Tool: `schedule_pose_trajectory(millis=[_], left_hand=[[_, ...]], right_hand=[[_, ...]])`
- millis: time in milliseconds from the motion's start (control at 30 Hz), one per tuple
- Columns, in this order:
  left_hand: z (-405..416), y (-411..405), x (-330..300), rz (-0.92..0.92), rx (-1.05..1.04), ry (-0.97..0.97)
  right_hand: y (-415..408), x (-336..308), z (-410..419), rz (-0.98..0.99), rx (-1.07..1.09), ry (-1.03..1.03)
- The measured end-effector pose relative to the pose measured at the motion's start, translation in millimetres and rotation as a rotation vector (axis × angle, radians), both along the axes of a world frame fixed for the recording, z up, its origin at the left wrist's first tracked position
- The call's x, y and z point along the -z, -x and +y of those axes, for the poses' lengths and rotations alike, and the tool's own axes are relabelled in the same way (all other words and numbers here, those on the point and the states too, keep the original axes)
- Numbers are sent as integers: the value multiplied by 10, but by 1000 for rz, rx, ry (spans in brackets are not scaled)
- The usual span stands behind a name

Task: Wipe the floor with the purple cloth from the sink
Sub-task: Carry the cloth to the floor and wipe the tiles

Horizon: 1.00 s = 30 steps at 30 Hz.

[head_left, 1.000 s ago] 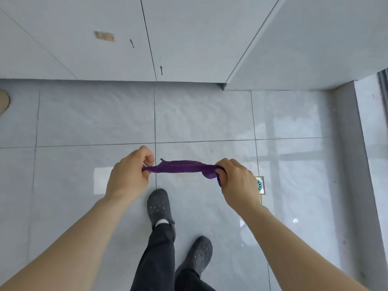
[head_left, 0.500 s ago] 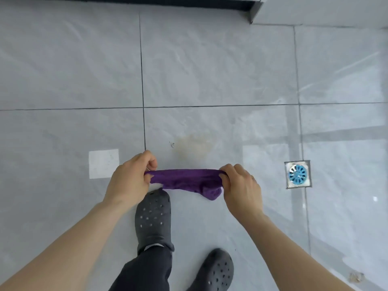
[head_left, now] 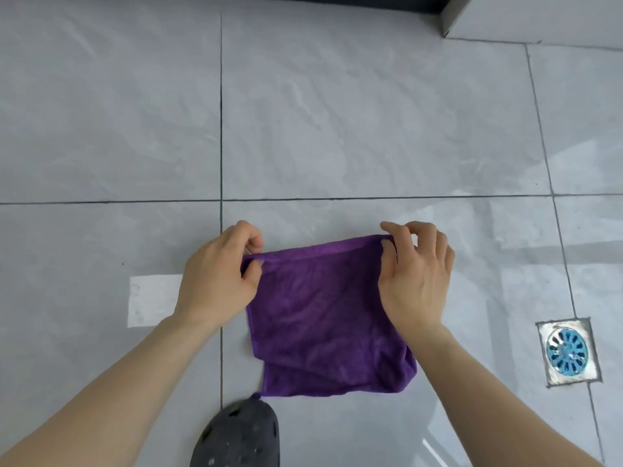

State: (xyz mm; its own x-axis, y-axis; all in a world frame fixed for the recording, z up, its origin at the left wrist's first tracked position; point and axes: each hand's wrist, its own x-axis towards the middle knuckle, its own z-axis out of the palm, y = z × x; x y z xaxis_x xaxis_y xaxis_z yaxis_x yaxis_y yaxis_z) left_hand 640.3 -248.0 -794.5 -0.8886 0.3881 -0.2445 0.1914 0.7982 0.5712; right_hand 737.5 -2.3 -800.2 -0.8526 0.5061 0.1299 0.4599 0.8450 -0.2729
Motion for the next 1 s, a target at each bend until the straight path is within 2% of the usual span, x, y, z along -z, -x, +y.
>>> schedule_pose_trajectory(millis=[100,200,267,400,567,667,833,1000], left_hand=[[-27,55,110,155,88,63],[-125,29,261,246,163,186],[-200,-11,360,252,182,284],[-224,1,529,226,176,386],[-216,-5,526,224,172,404],[-203,-6,535,208,175,422],[-211,0,537,205,171,411],[-218,6,556,198,167,392]], right_hand=[[83,-37,-192,-27,-54,75],[-61,56,-722,-265,-368,151],[-163,198,-943,-388,-484,109],[-50,331,-920,-447,-442,65],[71,320,-854,-441,-454,71],[415,366,-721,-410,-435,57],[1125,454,-485,-328,-387,24],[1273,527,-402,-205,-355,46]])
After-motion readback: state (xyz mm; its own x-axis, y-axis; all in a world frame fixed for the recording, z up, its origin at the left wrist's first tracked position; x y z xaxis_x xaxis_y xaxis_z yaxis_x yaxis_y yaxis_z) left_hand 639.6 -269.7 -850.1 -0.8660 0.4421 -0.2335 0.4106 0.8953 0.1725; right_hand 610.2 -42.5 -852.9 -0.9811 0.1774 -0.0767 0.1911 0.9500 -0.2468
